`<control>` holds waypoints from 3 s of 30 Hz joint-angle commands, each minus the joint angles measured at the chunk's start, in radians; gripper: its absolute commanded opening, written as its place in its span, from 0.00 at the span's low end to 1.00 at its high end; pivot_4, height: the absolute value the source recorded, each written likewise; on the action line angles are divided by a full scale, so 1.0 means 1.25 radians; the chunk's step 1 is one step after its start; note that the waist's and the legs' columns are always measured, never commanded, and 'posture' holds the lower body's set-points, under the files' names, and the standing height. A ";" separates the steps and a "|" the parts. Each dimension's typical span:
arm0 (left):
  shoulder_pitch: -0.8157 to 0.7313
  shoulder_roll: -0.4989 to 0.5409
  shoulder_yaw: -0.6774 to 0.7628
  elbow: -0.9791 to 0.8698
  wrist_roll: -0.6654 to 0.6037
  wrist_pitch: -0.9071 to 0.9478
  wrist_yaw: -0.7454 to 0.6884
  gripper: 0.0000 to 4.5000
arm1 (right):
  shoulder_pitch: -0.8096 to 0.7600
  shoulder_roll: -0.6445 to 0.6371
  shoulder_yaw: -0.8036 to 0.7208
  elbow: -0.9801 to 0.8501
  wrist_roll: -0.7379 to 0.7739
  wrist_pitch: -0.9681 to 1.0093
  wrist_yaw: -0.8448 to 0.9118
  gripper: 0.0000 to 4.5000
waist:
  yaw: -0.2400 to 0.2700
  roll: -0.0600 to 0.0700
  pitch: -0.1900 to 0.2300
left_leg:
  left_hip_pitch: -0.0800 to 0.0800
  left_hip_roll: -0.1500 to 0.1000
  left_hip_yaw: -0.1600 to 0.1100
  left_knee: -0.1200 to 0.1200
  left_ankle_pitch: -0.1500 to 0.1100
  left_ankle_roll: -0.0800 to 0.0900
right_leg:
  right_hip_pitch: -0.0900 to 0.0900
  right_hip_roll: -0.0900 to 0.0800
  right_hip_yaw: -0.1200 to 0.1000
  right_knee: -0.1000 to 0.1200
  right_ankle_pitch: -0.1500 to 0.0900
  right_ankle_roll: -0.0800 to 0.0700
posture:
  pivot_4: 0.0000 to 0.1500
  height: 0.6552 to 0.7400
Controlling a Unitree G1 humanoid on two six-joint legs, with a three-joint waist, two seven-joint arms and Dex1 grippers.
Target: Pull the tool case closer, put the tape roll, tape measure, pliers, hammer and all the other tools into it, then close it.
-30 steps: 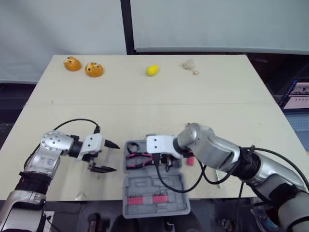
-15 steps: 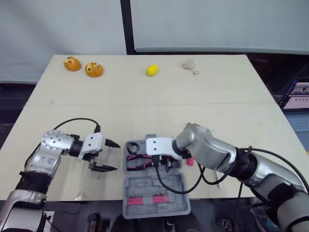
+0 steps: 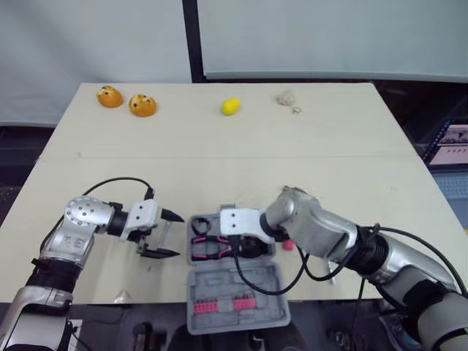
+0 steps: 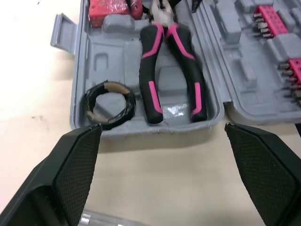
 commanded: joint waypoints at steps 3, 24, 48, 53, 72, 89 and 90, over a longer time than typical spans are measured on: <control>-0.002 -0.010 0.012 -0.094 -0.034 0.049 0.005 1.00 | 0.100 -0.025 -0.173 -0.058 0.077 -0.105 -0.001 0.99 | 0.002 -0.002 -0.001 | 0.000 0.000 -0.001 0.000 0.000 0.000 | 0.001 0.000 0.000 0.000 0.000 0.000 | 1.00 0.96; 0.000 0.017 0.023 -0.101 -0.034 0.061 -0.002 1.00 | 0.410 0.184 -0.327 0.325 0.050 -0.638 -0.097 0.00 | 0.000 -0.002 -0.001 | 0.002 0.000 0.001 0.000 0.000 -0.001 | 0.001 0.001 0.002 0.000 0.000 0.000 | 1.00 0.96; 0.064 -0.014 0.107 -0.088 -0.103 0.104 0.057 1.00 | 0.537 -0.009 -0.581 -0.034 0.204 -0.488 -0.088 0.12 | 0.021 0.003 -0.017 | 0.011 0.001 0.000 -0.004 -0.002 0.001 | 0.013 0.001 0.001 -0.006 -0.001 -0.001 | 1.00 0.96; 0.163 0.054 0.206 -0.109 -0.144 0.175 0.088 1.00 | 0.749 -0.239 -0.869 -0.123 0.323 -0.426 0.043 0.64 | 0.023 0.002 -0.014 | 0.012 0.001 -0.001 -0.006 -0.004 0.001 | 0.013 0.001 0.000 -0.008 -0.001 -0.001 | 1.00 0.96; 0.222 0.259 0.340 0.328 -0.076 0.035 0.099 1.00 | 1.044 -0.409 -1.245 0.182 0.244 -0.618 0.199 0.99 | 0.021 -0.001 -0.008 | 0.017 0.000 0.002 -0.015 -0.004 0.002 | 0.015 0.001 0.002 -0.013 -0.001 0.000 | 1.00 0.96; 0.295 0.131 0.149 -0.200 -0.103 0.143 0.028 1.00 | 0.898 -0.345 -0.914 -0.155 0.309 -0.499 0.098 0.99 | 0.020 0.001 -0.007 | 0.017 0.000 0.002 -0.015 -0.002 -0.002 | 0.015 0.002 0.003 -0.010 -0.001 0.000 | 1.00 0.96; 0.287 0.118 0.134 -0.196 -0.088 0.121 0.035 1.00 | 0.877 -0.340 -0.878 -0.155 0.299 -0.502 0.091 0.99 | 0.020 0.001 -0.007 | 0.018 -0.001 0.002 -0.015 -0.002 -0.002 | 0.015 0.002 0.003 -0.010 -0.001 0.000 | 1.00 0.96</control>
